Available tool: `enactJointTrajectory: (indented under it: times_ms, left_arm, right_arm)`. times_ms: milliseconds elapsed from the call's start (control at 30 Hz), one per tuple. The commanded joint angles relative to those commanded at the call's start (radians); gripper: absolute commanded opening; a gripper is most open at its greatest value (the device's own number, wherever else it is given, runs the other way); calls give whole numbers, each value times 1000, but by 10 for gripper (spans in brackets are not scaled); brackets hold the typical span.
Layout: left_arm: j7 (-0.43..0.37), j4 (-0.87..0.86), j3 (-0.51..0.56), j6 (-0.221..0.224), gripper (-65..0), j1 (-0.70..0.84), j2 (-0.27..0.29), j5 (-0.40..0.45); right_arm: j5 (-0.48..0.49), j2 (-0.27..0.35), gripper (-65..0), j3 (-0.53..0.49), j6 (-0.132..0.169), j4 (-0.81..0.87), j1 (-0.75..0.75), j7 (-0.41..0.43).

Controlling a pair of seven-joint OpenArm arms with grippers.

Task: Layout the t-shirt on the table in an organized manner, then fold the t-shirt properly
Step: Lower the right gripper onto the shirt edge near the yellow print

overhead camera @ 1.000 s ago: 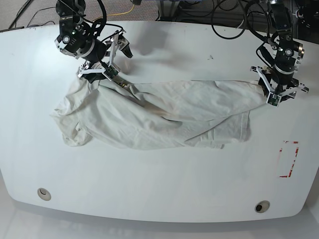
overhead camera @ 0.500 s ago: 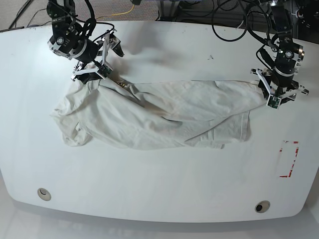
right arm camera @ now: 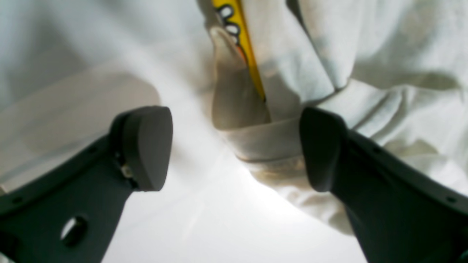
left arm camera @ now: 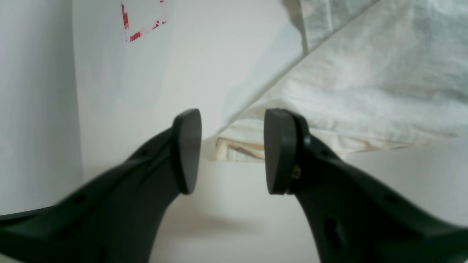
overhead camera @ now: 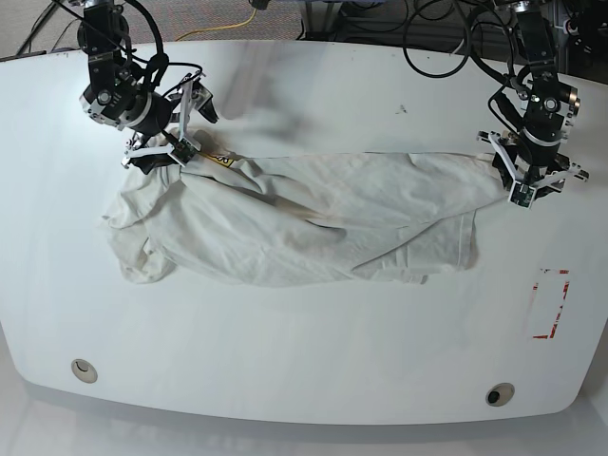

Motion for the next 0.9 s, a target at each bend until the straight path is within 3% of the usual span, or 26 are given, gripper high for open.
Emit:
enactJointTrajectory:
  times_ms: [67,200,333,567,800,900]
  left_arm:
    - [0,0,0,0,-386,0,0,0]
    - [0,0,0,0,-386,0,0,0]
    - [0,0,0,0,-386,0,-2,0]
    - [0,0,0,0,-386,0,-2,0]
    - [0,-3,0,0,-386,0,-2,0]
    - [0,-15,0,0,-386,-2,-2,0]
  right_arm:
    - [0,3,-176,0,0,-5,0,11]
    - [-2,3,-301,0,0,-37,-2,69]
    - [-2,5,-366,3,0,-91,-2,107]
    - [0,21,-303,5,0,-144,-6,137]
    - [2,18,-233,14,0,-31,-35,133]
    - [9,-23,-227,66,0,29,-51,129]
